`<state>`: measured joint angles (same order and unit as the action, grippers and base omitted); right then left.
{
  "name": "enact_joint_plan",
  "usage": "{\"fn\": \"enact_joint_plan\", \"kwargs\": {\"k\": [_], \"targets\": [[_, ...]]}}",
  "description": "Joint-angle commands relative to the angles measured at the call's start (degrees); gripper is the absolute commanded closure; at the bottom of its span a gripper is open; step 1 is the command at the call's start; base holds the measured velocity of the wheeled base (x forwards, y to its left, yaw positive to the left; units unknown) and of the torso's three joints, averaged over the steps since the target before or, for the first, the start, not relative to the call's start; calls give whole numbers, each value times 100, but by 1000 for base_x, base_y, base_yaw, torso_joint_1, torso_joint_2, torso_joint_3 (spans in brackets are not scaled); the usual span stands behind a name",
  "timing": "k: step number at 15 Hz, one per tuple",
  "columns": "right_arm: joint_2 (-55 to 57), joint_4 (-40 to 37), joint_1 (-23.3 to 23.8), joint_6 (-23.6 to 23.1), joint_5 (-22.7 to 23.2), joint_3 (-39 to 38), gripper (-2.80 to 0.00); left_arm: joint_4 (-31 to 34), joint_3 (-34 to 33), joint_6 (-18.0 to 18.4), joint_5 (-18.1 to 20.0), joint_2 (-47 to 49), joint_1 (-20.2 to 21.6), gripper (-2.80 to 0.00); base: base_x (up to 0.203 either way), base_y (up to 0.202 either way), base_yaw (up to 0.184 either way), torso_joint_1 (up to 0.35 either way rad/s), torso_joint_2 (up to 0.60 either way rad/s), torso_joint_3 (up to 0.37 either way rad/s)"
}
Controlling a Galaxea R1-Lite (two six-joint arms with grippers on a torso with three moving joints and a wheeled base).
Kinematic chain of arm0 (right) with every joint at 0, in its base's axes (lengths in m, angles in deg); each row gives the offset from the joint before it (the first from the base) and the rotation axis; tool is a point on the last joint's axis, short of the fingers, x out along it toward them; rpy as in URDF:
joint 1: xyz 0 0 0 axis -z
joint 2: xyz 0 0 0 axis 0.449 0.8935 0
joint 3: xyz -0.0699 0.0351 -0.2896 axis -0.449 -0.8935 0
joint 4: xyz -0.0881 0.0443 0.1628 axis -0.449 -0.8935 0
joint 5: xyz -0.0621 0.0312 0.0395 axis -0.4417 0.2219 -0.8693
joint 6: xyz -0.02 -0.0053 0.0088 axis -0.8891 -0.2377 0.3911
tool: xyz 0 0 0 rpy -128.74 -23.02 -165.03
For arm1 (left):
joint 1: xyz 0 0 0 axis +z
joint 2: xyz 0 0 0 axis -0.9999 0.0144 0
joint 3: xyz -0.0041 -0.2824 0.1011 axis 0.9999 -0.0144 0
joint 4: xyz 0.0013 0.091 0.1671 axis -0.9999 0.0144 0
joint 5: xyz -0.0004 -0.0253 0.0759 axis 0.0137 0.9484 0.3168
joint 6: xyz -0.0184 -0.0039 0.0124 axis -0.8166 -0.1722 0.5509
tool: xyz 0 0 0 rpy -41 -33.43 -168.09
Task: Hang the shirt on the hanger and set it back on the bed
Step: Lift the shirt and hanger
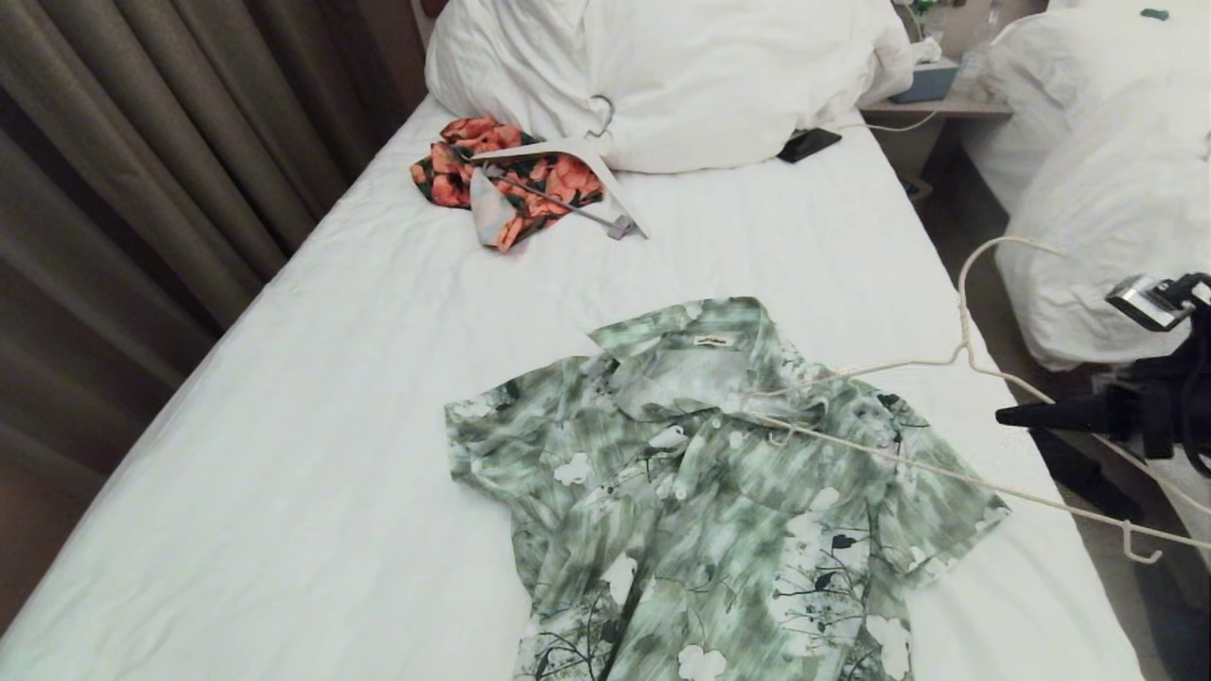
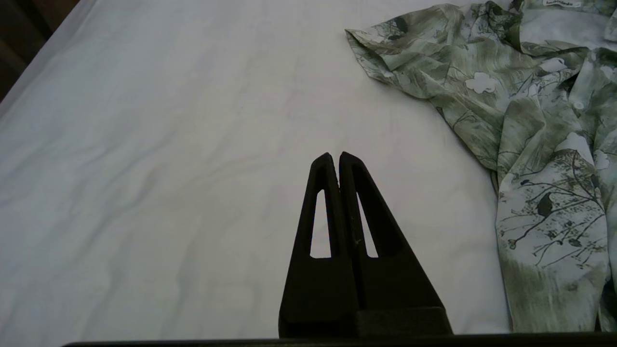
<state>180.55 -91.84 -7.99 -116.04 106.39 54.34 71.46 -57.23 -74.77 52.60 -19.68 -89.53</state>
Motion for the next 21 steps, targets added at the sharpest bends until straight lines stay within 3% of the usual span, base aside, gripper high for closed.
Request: {"fn": "enact_joint_plan", "kwargs": {"k": [1,7,10,17,21], "targets": [[-358,-14,92,-507,44,-314,0,1,0,-5,-4,-11,0,0,0,0,0,0,0,0],[-1235,30,832,-1216,472,-1112,0,1,0,1,-4,-11,0,0,0,0,0,0,0,0],[-1248,553,980,-1362,690,-1387,0,1,0,-3,-4,-11,0,0,0,0,0,0,0,0],[-809,1215,289,-1381,731,-1432,0,1,0,4,-4,-11,0,0,0,0,0,0,0,0],[-476,1644,38,-1379,1181,-1287,0,1,0,13,5,-11,0,0,0,0,0,0,0,0]]}}
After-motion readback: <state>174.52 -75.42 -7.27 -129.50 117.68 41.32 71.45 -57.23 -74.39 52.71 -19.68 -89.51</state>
